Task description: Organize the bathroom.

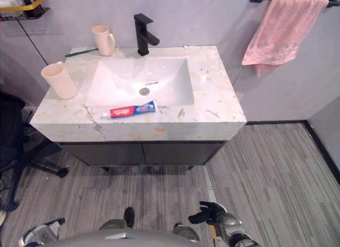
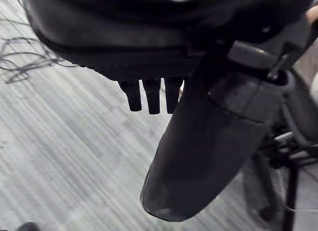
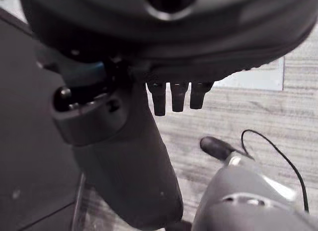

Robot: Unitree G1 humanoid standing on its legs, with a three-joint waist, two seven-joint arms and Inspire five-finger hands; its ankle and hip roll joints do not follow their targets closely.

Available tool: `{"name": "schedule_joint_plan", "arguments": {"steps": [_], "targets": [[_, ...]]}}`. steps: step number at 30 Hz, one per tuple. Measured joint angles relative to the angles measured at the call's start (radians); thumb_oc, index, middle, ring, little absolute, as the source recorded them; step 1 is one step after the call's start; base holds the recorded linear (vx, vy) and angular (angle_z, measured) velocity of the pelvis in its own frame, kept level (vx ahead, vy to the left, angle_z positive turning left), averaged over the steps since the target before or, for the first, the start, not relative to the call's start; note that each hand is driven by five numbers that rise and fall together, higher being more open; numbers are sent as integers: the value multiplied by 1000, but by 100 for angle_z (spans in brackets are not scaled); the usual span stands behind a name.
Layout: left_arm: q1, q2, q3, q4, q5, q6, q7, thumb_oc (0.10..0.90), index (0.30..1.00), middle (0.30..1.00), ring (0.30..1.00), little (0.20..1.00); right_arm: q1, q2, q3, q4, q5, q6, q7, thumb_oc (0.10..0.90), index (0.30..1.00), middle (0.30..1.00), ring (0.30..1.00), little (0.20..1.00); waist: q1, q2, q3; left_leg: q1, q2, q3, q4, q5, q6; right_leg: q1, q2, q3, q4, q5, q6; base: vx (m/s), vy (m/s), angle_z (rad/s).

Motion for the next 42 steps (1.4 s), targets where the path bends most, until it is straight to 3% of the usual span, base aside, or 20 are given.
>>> {"name": "schedule_joint_plan", "arguments": {"steps": [6, 11, 12, 15, 19, 23, 27, 28, 29, 35, 36, 38, 42], "targets": [[47, 55, 26, -197, 13, -25, 6, 800, 900, 900, 900, 900, 9, 3, -29, -71, 5, -4, -9, 800, 900, 900, 900, 900, 9, 33, 8, 11, -8, 0, -13, -11, 5, 36, -2, 0, -64, 31, 12, 5, 2, 0], [95, 78, 67, -535, 59, 5, 86, 800, 900, 900, 900, 900, 57, -48, -58, -91, 23, 11, -36, 800, 900, 900, 900, 900, 41, 52, 15, 6, -8, -10, -19, -8, 6, 44, 1, -9, -84, 39, 12, 24, -34, 6], [105, 117, 79, -652, 107, 29, 135, 800, 900, 900, 900, 900, 70, -49, -63, -91, 41, 10, -38, 800, 900, 900, 900, 900, 45, 39, 13, 0, -8, -16, -19, -8, 5, 46, 4, -15, -96, 43, 13, 52, -43, 11], [95, 274, 117, -776, 216, 29, 213, 800, 900, 900, 900, 900, 85, -46, -65, -89, 44, 7, -40, 800, 900, 900, 900, 900, 41, 18, 7, -5, -7, -21, -18, -5, 5, 58, 9, -26, -119, 60, 18, 55, -44, 5], [-9, 502, 243, -925, 341, 47, 312, 800, 900, 900, 900, 900, 97, -25, -33, -85, 45, -3, -37, 800, 900, 900, 900, 900, 44, -5, 4, 16, -3, -20, -18, -6, 3, 86, 15, -30, -129, 64, 24, 99, -75, 1], [-138, 696, 286, -1053, 466, 77, 337, 800, 900, 900, 900, 900, 70, -4, -1, -58, 45, -10, -24, 800, 900, 900, 900, 900, 42, -2, -3, 49, 5, -11, -20, -19, -12, 110, 19, -25, -129, 58, 25, 80, -43, -5], [-163, 781, 291, -1165, 584, 116, 300, 800, 900, 900, 900, 900, 75, -2, 14, -49, 44, -9, -7, 800, 900, 900, 900, 900, 40, 2, -39, 48, 7, -2, -21, -26, -14, 103, 21, -10, -129, 54, 26, 41, -19, -8], [-165, 806, 291, -1188, 614, 128, 266, 800, 900, 900, 900, 900, 76, -3, 19, -43, 43, -9, -5, 800, 900, 900, 900, 900, 38, 7, -50, 49, 8, 2, -21, -26, -14, 102, 21, -6, -129, 57, 23, 38, -18, -12], [-188, 881, 275, -1215, 647, 156, 176, 800, 900, 900, 900, 900, 78, -2, 34, -24, 38, -6, 3, 800, 900, 900, 900, 900, 40, 7, -65, 49, 9, 6, -20, -25, -13, 100, 22, -2, -129, 58, 22, 36, -11, -8], [-339, 1069, 133, -1194, 672, 163, -105, 800, 900, 900, 900, 900, 77, -9, 74, 29, 35, -3, 25, 800, 900, 900, 900, 900, 35, 25, -83, 55, 7, 16, -20, -23, -11, 103, 20, 1, -129, 62, 25, 5, 0, -3], [-427, 1086, 50, -1161, 625, 156, -211, 800, 900, 900, 900, 900, 78, -18, 93, 29, 35, -2, 33, 800, 900, 900, 900, 900, 31, 41, -87, 58, 7, 19, -20, -22, -10, 104, 19, 2, -129, 63, 26, -10, -3, -5], [-521, 1102, -75, -1107, 566, 145, -312, 800, 900, 900, 900, 900, 76, -21, 96, 30, 35, 1, 36, 800, 900, 900, 900, 900, 24, 56, -94, 58, 7, 19, -20, -21, -11, 104, 20, 2, -129, 64, 25, 0, 0, 0], [-723, 1132, -466, -936, 409, 73, -608, 800, 900, 900, 900, 900, 58, -29, 112, 28, 35, 21, 41, 800, 900, 900, 900, 900, -8, 95, -107, 54, 11, 22, -20, -17, -14, 100, 24, 11, -129, 67, 21, -6, 1, -1]]}}
